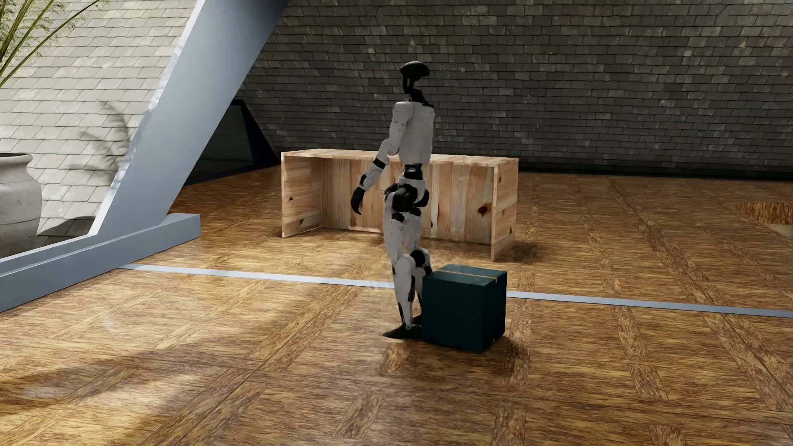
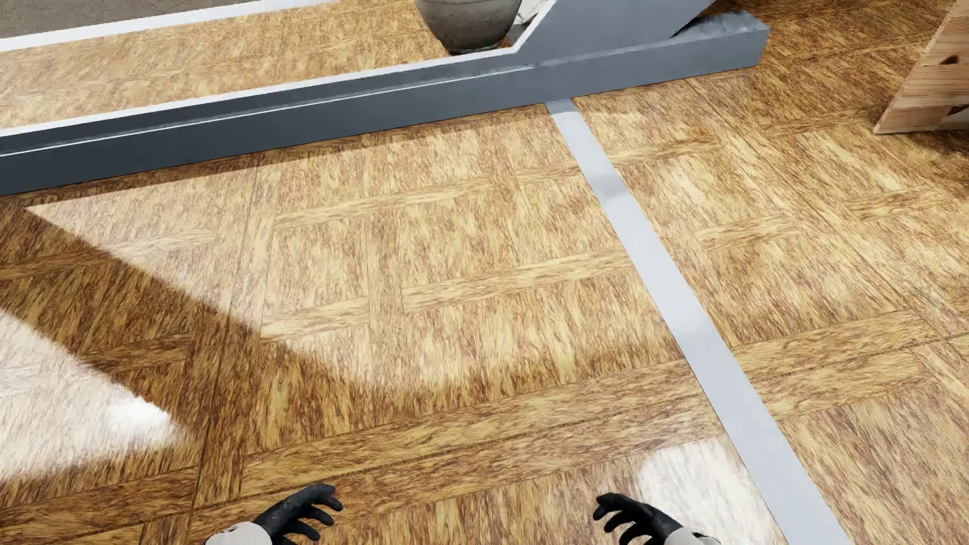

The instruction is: Perch on the dark cyan box

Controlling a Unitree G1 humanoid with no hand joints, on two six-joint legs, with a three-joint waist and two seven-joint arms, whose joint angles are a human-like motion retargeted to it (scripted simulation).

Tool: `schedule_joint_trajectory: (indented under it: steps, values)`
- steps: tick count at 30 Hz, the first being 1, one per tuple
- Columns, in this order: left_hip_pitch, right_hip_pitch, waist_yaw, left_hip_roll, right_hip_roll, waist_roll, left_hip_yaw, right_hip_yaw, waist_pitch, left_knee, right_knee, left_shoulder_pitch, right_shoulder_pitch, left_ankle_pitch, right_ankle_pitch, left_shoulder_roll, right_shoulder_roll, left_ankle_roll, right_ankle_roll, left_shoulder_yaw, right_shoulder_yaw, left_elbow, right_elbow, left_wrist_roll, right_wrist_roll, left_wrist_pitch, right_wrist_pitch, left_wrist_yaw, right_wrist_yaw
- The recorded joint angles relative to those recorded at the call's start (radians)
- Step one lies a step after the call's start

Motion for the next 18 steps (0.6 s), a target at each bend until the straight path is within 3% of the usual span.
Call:
schedule_joint_trajectory:
  steps: [2,4,11,14,18]
  values:
    - [0.051,0.030,-0.002,-0.002,-0.002,-0.002,0.011,-0.008,-0.034,-0.030,0.003,0.017,0.001,-0.004,-0.015,-0.028,0.018,-0.002,0.000,0.028,-0.005,0.107,0.129,-0.009,0.007,0.032,0.048,0.032,-0.042]
    - [0.072,0.044,-0.007,-0.001,-0.007,-0.001,0.015,-0.009,-0.062,-0.036,0.006,0.049,0.007,-0.016,-0.024,-0.049,0.017,-0.007,0.006,0.058,-0.012,0.151,0.190,-0.011,-0.006,0.047,0.063,0.043,-0.054]
    - [0.089,0.053,-0.010,0.004,-0.015,0.004,0.002,0.013,-0.115,-0.037,0.009,0.155,0.083,-0.038,-0.036,-0.091,-0.026,-0.010,0.005,0.077,-0.050,0.030,0.092,0.023,0.003,0.009,0.031,-0.049,-0.003]
    - [0.075,0.052,-0.009,0.007,-0.014,0.007,-0.013,0.047,-0.120,-0.030,0.001,0.150,0.078,-0.033,-0.060,-0.104,0.001,0.003,0.011,0.081,-0.044,0.042,0.097,0.008,0.012,0.020,0.043,-0.020,-0.017]
    - [0.075,0.055,-0.011,0.005,-0.008,0.001,-0.011,0.039,-0.110,-0.027,0.001,0.132,0.093,-0.032,-0.037,-0.070,0.017,0.007,-0.002,0.055,-0.047,0.030,0.052,0.015,0.009,0.011,0.033,-0.035,-0.001]
